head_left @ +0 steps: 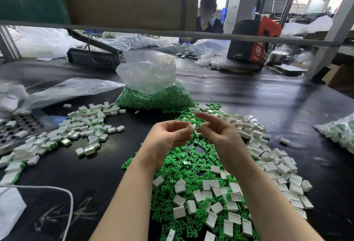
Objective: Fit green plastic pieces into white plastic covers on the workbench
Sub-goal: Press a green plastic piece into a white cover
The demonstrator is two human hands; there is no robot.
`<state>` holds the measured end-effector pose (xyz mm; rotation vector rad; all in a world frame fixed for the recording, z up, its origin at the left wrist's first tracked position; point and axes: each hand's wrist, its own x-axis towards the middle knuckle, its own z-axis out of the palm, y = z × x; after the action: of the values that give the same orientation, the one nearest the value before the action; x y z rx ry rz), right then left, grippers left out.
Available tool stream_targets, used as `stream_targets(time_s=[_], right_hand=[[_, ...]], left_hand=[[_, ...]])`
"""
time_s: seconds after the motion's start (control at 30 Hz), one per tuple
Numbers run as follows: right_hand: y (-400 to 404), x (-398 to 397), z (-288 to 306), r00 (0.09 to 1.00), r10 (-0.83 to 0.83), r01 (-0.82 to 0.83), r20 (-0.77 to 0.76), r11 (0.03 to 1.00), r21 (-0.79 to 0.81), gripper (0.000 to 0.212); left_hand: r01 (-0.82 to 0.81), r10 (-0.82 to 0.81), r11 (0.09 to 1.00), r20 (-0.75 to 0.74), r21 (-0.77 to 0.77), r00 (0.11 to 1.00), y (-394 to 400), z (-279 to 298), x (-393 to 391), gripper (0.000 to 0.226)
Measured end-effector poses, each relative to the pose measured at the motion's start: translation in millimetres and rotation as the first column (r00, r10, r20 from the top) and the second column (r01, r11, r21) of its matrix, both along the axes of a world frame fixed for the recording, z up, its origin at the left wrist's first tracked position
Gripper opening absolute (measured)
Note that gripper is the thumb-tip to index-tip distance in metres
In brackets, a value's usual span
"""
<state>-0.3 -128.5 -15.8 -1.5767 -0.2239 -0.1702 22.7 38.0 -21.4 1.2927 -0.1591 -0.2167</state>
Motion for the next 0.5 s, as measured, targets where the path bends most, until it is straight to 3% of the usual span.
stream_targets(time_s=[0.1, 0.27, 0.5], right_hand=[[2.6, 0.8, -0.3, 0.999, -0.017, 0.019, 0.029, 0.997, -0.076, 0.022], [3.6, 4.4, -2.0, 0.990, -0.137, 0.140, -0.029, 0.984, 0.110, 0.008], [8.0, 4.8, -0.8, 0.983, -0.166, 0.178, -0.075, 0.960, 0.216, 0.004]], left_hand=[[0.003, -0.003, 0.999, 0.017, 0.034, 1.000, -1.3, 1.3, -1.2, 0.028], [-0.021, 0.021, 1.000, 0.025, 0.022, 0.999, -2.4, 2.9, -3.0, 0.028], [-0.042, 0.038, 0.997, 0.063, 0.071, 0.997, -5.9, 4.0, -4.5, 0.013]])
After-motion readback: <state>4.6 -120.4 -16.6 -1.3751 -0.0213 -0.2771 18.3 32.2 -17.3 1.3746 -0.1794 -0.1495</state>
